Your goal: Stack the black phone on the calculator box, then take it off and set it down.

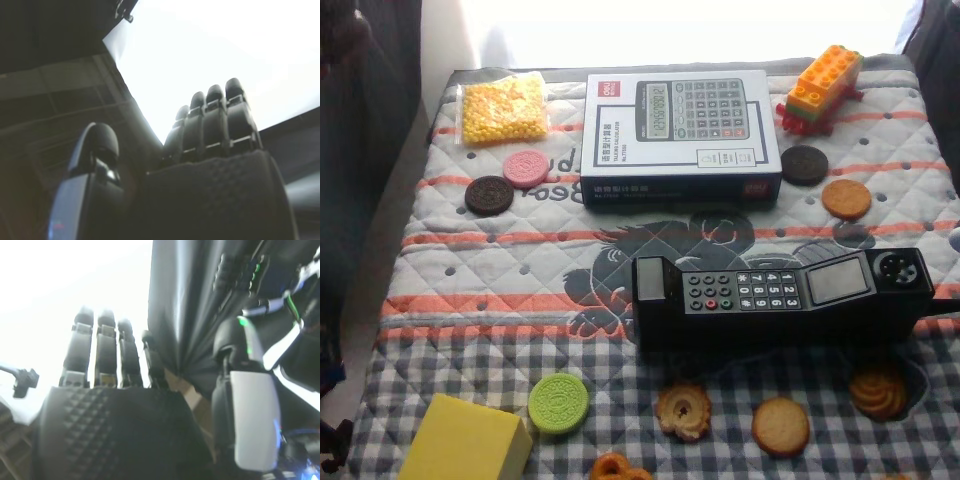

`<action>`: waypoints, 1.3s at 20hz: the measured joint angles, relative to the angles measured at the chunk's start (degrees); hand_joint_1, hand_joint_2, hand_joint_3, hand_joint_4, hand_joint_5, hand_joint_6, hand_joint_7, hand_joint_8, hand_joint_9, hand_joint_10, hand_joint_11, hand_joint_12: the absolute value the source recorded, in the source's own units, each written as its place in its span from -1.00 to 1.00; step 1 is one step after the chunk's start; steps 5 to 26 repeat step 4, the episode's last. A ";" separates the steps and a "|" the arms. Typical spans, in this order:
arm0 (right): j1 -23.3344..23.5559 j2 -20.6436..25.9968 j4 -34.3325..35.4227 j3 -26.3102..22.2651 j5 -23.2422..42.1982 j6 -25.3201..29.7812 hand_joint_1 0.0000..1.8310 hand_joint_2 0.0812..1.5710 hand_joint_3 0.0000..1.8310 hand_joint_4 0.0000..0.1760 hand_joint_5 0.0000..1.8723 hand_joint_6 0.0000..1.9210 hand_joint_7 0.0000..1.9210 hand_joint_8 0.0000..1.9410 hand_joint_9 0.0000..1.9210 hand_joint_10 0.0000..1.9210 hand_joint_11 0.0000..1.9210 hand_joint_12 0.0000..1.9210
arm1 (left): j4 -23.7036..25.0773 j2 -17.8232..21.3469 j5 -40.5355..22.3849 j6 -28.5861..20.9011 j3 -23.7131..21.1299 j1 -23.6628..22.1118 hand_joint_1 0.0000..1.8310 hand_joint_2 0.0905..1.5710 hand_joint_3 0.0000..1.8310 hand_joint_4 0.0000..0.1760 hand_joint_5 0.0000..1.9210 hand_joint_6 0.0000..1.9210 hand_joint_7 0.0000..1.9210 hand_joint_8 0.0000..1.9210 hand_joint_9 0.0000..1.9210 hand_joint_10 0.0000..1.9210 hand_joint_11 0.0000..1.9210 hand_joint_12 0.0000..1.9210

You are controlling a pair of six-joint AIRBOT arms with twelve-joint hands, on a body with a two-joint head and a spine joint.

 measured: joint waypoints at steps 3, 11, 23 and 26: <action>1.05 1.33 -0.26 -0.81 0.98 -1.31 -0.26 0.36 -1.00 -0.04 -0.86 -0.99 -0.98 -1.00 -0.91 -1.00 -0.85 -0.99 | 3.80 0.00 -0.42 1.51 0.55 -3.91 -0.99 0.80 -1.00 -1.00 -0.55 -0.85 -0.67 -0.99 -0.60 -0.99 -1.00 -0.10; 1.70 1.33 -0.09 -0.81 0.98 -1.33 -0.29 0.45 -1.00 -0.61 -0.65 -0.97 -0.72 -0.98 -0.70 -0.97 -0.79 -0.97 | 4.48 0.00 -0.48 1.97 0.55 -4.96 -0.76 0.83 -1.00 -1.00 -0.29 -0.18 -0.45 -0.99 -0.48 -0.98 -1.00 0.18; 1.70 1.33 -0.09 -0.81 0.98 -1.33 -0.29 0.45 -1.00 -0.61 -0.65 -0.97 -0.72 -0.98 -0.70 -0.97 -0.79 -0.97 | 4.48 0.00 -0.48 1.97 0.55 -4.96 -0.76 0.83 -1.00 -1.00 -0.29 -0.18 -0.45 -0.99 -0.48 -0.98 -1.00 0.18; 1.70 1.33 -0.09 -0.81 0.98 -1.33 -0.29 0.45 -1.00 -0.61 -0.65 -0.97 -0.72 -0.98 -0.70 -0.97 -0.79 -0.97 | 4.48 0.00 -0.48 1.97 0.55 -4.96 -0.76 0.83 -1.00 -1.00 -0.29 -0.18 -0.45 -0.99 -0.48 -0.98 -1.00 0.18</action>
